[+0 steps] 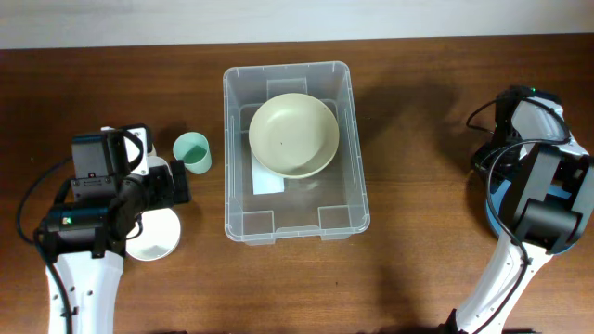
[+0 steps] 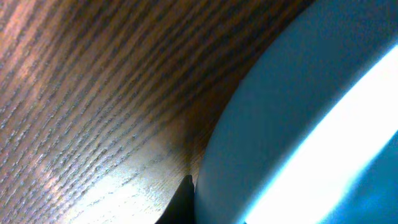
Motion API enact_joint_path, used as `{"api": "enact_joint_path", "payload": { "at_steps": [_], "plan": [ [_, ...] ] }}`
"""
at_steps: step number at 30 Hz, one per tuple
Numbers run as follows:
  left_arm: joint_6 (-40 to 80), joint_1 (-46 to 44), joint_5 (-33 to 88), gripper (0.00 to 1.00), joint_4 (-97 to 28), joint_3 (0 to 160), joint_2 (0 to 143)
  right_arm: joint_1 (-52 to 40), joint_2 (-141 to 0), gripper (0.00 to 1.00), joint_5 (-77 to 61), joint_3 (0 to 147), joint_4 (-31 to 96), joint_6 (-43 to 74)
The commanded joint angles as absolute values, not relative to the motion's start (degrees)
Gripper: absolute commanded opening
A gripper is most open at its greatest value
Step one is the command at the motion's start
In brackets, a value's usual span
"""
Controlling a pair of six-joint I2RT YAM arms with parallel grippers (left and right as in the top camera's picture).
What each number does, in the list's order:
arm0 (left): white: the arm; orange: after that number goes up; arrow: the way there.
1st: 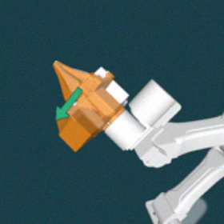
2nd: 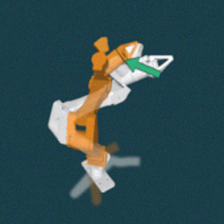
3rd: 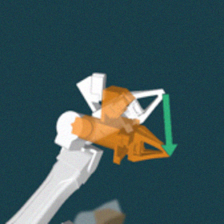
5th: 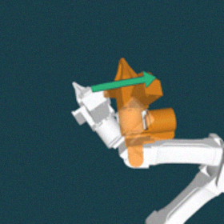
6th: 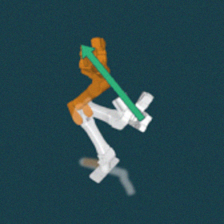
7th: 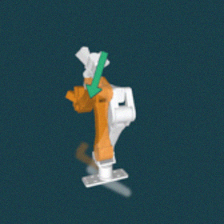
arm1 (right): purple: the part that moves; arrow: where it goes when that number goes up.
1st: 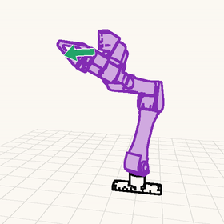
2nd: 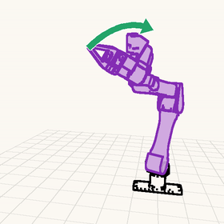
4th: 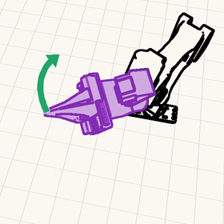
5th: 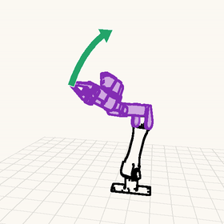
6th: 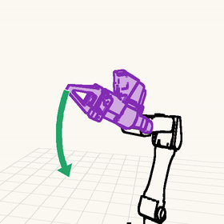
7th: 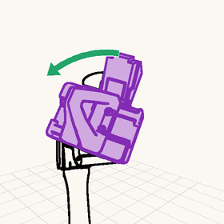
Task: Pack container
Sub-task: 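Carry the dark-teal bowl into the container, stack it, release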
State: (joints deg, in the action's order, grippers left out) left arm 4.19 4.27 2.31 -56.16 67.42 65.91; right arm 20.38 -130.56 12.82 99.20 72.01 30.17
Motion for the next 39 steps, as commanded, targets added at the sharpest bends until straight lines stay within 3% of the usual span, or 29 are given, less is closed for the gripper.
{"api": "enact_joint_path", "payload": {
  "at_steps": [1, 12, 20, 30, 39],
  "plan": [
    [4.7, 4.4, 1.7, 0.99, -56.0, 68.7, 65.9, 20.5, -131.2, 0.04, 12.6, 99.9, 72.6, 30.2],
    [4.7, 4.4, 1.7, 1.00, -56.0, 68.7, 65.9, 10.5, -119.7, 0.04, 11.3, 111.9, 73.7, 12.1],
    [4.7, 4.4, 1.7, 0.99, -56.0, 68.7, 65.9, -9.0, -113.5, 0.04, 2.2, 122.8, 73.0, -11.9],
    [4.7, 4.4, 1.7, 0.99, -56.0, 68.7, 65.9, -31.9, -114.5, 0.04, -0.9, 123.1, 71.7, -39.5],
    [4.7, 4.4, 1.7, 0.99, -56.1, 68.7, 65.9, -38.6, -119.6, 0.04, -1.3, 123.0, 71.3, -47.6]
  ]
}}
